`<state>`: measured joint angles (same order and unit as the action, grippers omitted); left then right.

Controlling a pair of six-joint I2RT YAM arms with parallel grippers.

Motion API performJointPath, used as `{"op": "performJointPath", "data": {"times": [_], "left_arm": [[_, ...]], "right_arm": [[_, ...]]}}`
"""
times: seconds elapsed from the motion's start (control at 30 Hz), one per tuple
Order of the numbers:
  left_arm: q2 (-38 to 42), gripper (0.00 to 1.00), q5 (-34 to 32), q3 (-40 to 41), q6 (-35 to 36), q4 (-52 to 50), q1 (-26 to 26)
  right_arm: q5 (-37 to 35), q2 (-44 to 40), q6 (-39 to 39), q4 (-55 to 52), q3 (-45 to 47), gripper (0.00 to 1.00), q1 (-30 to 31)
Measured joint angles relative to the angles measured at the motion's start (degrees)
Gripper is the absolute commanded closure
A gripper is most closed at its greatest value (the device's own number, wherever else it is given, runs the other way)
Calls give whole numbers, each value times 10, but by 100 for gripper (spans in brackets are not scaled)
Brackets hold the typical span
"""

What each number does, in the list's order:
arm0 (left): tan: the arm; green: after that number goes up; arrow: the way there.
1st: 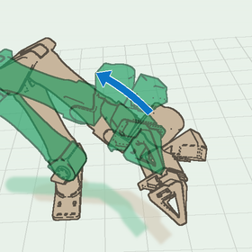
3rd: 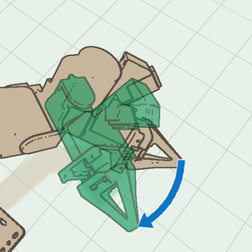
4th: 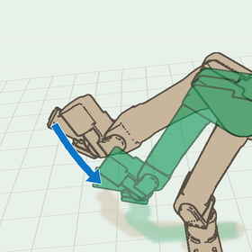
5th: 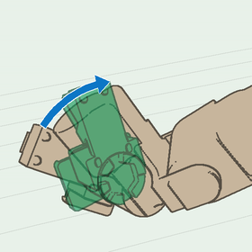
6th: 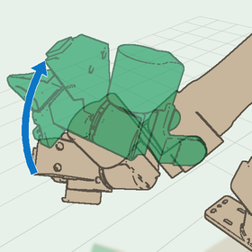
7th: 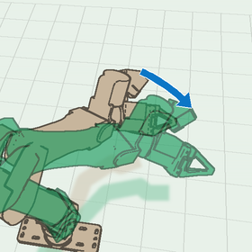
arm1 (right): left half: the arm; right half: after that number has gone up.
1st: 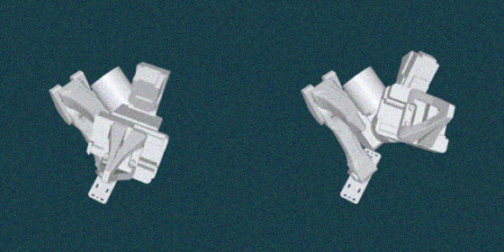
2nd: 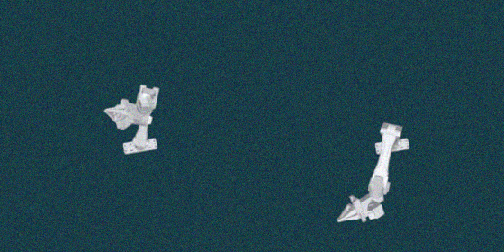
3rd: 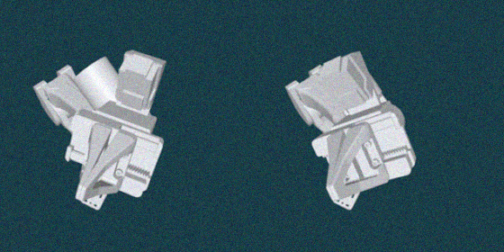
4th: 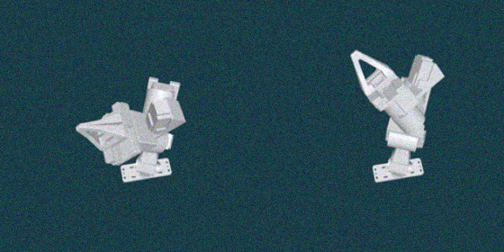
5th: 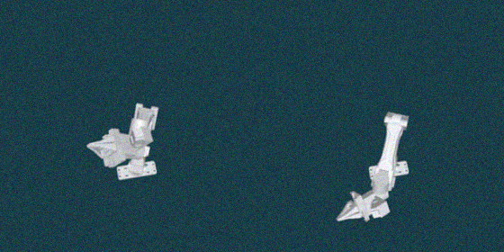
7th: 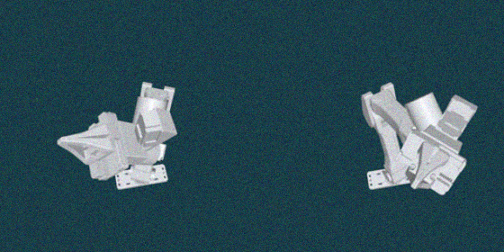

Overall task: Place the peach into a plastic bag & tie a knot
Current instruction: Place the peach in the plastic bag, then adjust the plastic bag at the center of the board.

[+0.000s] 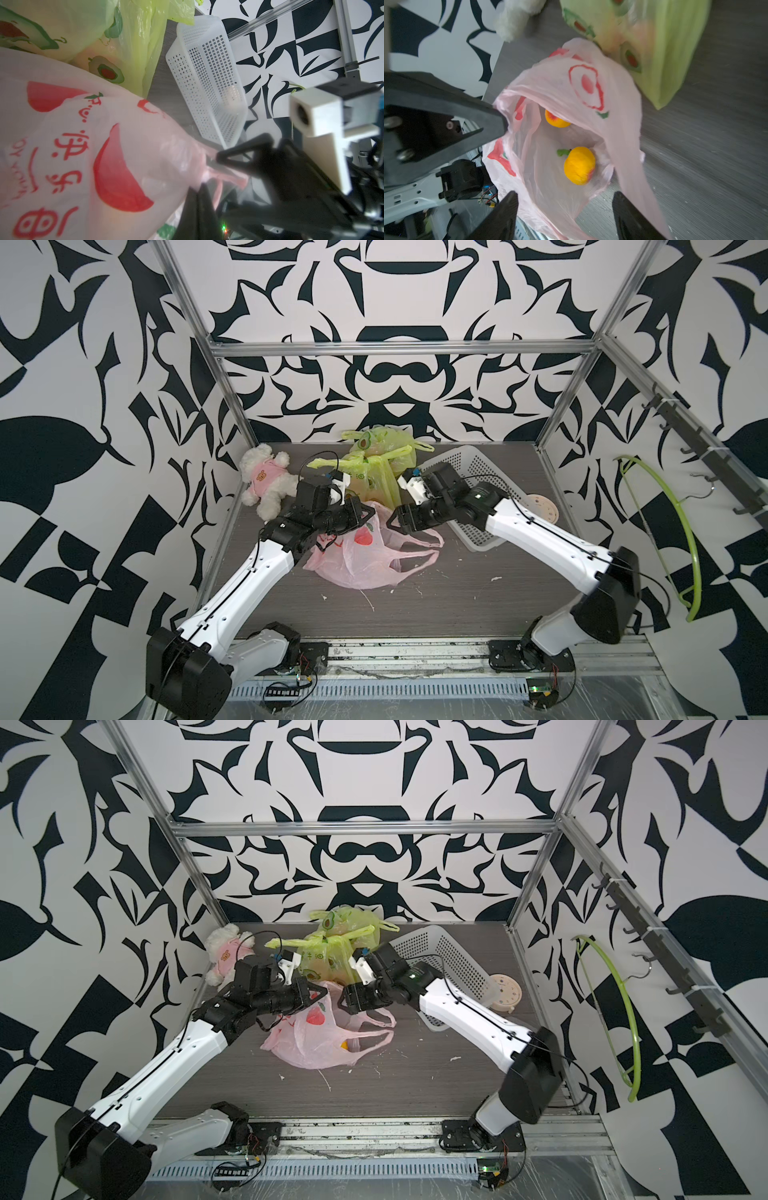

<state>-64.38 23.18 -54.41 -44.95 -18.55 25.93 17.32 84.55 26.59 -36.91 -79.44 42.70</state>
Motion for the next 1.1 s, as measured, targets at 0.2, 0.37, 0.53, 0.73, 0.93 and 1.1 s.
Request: {"op": "performJointPath", "data": {"times": [0.2,0.37,0.53,0.73,0.93,1.1], "left_arm": [[0,100,0,19,-1,6,0],[0,100,2,19,-3,11,0],[0,100,2,27,-5,21,0],[2,100,3,57,-13,31,0],[6,100,2,75,-23,43,0],[7,100,3,83,-31,57,0]], "right_arm": [[-66,-143,43,-14,108,27,-15],[-81,-202,83,-14,186,28,-19],[-82,-238,151,19,278,24,-19],[-96,-315,336,140,429,19,-19],[-133,-358,524,228,533,16,-7],[-150,-365,599,269,540,15,7]]}}
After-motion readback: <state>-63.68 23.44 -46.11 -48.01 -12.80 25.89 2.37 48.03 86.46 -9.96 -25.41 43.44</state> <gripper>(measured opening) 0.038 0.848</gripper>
